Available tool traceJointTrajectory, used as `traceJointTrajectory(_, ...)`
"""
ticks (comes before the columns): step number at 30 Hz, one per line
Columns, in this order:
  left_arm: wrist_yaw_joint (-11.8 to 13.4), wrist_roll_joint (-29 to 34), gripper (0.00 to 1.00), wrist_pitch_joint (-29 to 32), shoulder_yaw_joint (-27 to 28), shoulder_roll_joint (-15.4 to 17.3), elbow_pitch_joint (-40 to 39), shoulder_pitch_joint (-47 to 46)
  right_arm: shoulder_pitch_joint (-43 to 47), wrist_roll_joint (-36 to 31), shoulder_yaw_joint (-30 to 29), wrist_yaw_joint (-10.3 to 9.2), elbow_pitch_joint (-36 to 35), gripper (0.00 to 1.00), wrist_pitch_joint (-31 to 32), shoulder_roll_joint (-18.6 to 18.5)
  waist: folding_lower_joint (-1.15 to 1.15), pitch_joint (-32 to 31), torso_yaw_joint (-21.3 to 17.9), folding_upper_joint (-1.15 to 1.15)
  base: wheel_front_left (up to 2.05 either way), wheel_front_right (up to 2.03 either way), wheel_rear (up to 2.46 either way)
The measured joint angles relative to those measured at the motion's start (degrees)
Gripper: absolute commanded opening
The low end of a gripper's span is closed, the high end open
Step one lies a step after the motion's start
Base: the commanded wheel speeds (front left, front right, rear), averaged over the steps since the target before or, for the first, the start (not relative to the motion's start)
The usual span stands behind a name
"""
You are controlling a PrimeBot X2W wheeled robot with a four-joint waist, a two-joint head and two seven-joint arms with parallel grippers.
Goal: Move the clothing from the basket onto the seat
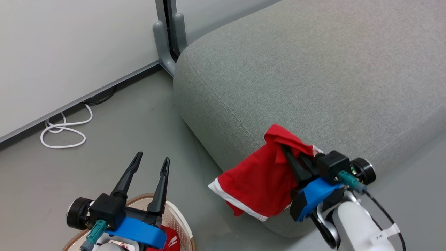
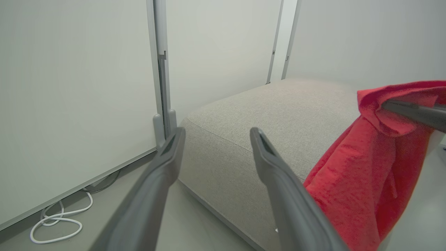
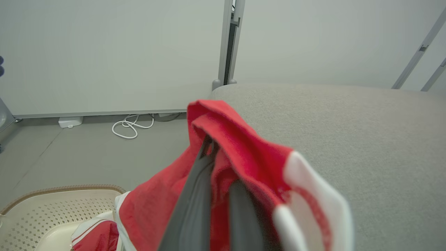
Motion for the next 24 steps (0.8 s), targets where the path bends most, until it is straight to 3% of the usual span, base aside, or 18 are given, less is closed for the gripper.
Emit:
traceJointTrajectory(11,-0.02,1.32,1.0,0.0,0.73,1.43,-2.54,-2.68,-15.06,3.26,-5.63,0.0,1.49,0.0,5.26,-1.34,0.0,5.19,3.07,0.0,0.0,0.0,0.0)
traceJointTrajectory(17,-0.23,2.09,1.0,0.0,-0.42,3.04,-4.59,-5.82,-26.11,8.82,-11.43,0.0,2.61,0.0,9.14,-7.82,0.0,10.48,5.87,0.0,0.0,0.0,0.0)
traceJointTrajectory(24,-0.23,2.81,1.0,0.0,-1.25,5.44,-7.98,-10.07,-36.4,12.01,-22.25,-0.01,3.61,0.0,12.22,-14.81,0.01,18.3,10.08,0.0,0.0,0.0,0.0)
